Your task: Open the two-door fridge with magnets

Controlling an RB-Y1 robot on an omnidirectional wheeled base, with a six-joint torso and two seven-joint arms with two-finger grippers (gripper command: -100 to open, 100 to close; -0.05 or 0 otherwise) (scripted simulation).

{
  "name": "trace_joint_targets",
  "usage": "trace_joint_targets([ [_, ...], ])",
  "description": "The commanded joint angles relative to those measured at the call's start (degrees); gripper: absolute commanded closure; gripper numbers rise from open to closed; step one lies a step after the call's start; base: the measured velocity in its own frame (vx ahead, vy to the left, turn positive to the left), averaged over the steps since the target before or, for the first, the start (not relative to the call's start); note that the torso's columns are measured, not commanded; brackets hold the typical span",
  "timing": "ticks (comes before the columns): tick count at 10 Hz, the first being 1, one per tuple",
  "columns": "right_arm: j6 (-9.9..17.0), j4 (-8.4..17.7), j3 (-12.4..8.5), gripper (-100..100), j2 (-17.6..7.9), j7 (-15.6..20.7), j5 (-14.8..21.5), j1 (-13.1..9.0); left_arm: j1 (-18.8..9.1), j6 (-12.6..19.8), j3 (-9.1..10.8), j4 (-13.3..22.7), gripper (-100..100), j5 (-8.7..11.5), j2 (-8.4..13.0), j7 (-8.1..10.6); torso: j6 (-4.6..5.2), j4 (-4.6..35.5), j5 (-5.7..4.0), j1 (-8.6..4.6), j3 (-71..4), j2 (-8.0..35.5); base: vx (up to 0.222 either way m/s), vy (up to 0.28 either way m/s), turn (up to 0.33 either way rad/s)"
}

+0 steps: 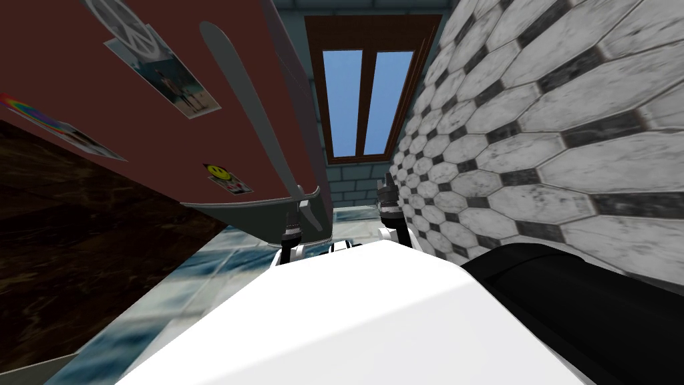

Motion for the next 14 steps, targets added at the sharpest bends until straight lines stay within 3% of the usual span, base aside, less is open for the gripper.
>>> trace_joint_targets([
  [1,0.0,0.0,0.0,0,0.0,0.0,0.0,0.0,-0.41,3.42,0.37,-1.51,-100,0.09,1.68,-0.29,0.0,0.01,-0.01,-0.02,0.03,0.04,-0.009,-0.034,0.019],
  [14,0.0,0.0,0.0,0,0.0,0.0,0.0,0.0,-3.07,21.93,2.56,-9.31,-100,0.71,4.93,-1.72,0.0,0.01,0.03,0.09,0.04,0.06,-0.007,-0.035,0.009],
])
